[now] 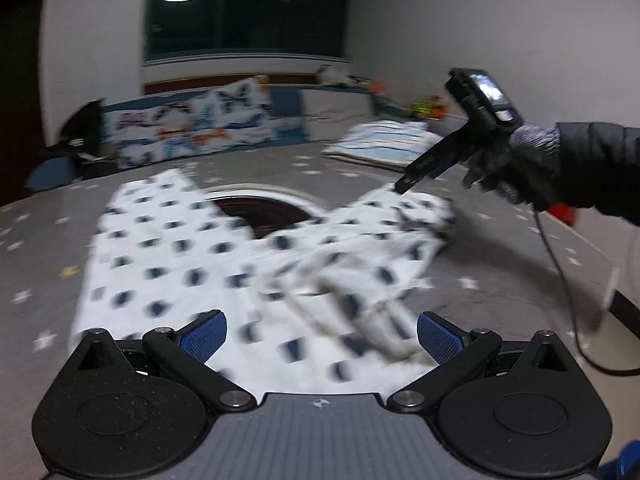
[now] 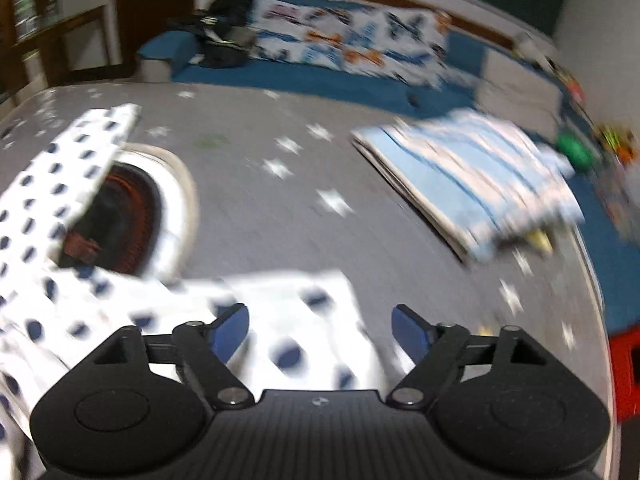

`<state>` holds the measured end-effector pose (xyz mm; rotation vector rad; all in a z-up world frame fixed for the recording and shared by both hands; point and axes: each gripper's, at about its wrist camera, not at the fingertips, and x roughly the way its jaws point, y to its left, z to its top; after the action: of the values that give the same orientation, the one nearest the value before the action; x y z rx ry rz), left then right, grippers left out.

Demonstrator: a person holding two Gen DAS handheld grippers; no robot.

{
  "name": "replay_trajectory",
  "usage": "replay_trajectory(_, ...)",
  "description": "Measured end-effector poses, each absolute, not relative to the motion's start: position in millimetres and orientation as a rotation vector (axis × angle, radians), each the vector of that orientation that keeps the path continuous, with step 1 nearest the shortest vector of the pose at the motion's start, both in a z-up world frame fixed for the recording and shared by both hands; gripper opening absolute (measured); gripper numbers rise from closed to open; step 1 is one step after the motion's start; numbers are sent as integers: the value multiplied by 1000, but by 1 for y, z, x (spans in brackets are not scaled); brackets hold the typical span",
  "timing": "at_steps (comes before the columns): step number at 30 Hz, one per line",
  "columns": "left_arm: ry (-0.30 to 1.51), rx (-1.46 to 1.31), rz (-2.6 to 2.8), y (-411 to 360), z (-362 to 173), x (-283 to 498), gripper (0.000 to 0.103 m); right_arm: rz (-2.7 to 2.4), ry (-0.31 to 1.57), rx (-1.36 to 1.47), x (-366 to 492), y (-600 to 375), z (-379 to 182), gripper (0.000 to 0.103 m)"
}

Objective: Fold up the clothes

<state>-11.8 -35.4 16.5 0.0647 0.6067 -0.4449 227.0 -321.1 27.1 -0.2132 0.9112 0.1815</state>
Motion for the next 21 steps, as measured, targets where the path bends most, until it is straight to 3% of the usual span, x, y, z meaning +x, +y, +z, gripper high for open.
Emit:
replay_trajectory(3, 621, 85, -494, -55, 10, -3, 102, 146, 917, -155, 219, -347, 17, 69)
replay_trajectory(9, 653, 97, -545, -76, 2, 7, 85, 135, 927, -106, 220, -365, 0, 65)
replay_trajectory(11, 661, 106, -556, -79, -1, 8, 80, 147, 919, -79, 220, -366, -1, 54)
replay_trajectory(13, 671, 110, -577, -81, -5, 9, 73, 170, 915, -89, 222, -361, 0, 31)
replay_trajectory(14, 674, 111, -590, -82, -5, 8, 72, 181, 913, -104, 224, -357, 1, 27)
replay_trajectory(21, 695, 118, -728, -91, -15, 3, 72, 174, 870, -274, 252, -321, 5, 14)
